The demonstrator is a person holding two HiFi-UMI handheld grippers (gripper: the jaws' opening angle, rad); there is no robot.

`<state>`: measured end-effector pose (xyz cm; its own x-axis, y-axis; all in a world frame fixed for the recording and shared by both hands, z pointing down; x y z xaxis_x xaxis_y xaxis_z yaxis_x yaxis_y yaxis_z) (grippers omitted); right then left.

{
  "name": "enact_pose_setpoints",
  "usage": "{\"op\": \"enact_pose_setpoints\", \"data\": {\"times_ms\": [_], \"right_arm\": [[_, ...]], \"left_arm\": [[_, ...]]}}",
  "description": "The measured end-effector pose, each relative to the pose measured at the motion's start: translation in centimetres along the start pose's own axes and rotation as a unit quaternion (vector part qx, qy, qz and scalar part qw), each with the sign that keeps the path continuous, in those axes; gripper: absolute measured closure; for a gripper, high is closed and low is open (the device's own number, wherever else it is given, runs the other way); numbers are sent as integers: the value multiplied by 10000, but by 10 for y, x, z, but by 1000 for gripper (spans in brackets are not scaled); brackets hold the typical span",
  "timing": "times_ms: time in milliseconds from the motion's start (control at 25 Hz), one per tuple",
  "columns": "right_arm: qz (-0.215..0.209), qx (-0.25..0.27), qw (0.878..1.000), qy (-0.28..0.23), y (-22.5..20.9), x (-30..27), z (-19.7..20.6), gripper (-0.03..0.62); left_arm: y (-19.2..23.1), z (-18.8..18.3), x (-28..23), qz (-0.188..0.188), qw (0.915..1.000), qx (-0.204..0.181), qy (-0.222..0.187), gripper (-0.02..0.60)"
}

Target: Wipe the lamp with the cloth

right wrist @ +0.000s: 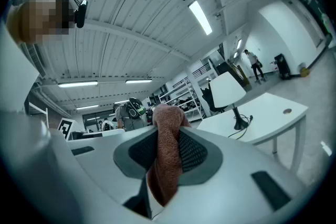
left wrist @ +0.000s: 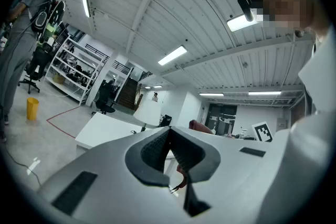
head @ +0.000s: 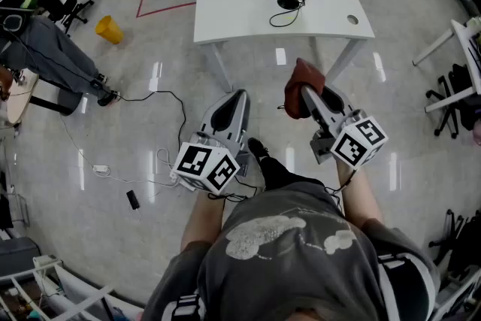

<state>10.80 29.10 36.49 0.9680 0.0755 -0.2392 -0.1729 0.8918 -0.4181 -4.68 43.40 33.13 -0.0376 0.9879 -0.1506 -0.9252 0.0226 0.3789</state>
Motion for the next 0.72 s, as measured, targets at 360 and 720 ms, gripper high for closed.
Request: {"op": "enact_pose_setpoints", "data": {"times_ms": [360,720], "right_arm": [[-110,-164,9998,-104,-58,-89,-51,503],[-29,-424,9990,-104,-125,-137,-98,503]], "left_arm": [[73,-45,-58,-196,9997,17,127,574],[100,-93,-131,-191,9995,-103,216,574]]}}
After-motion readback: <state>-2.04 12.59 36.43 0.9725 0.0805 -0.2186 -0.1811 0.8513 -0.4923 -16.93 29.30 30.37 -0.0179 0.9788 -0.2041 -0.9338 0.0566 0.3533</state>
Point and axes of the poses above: the fingertips, and each gripper's own axes: x backward along the fingers, y to its left, z out of its underside, the point moved 5 cm from there along x, backward along the fingers, and after that the axes turned 15 degrees about y, right-handed, at the moved point
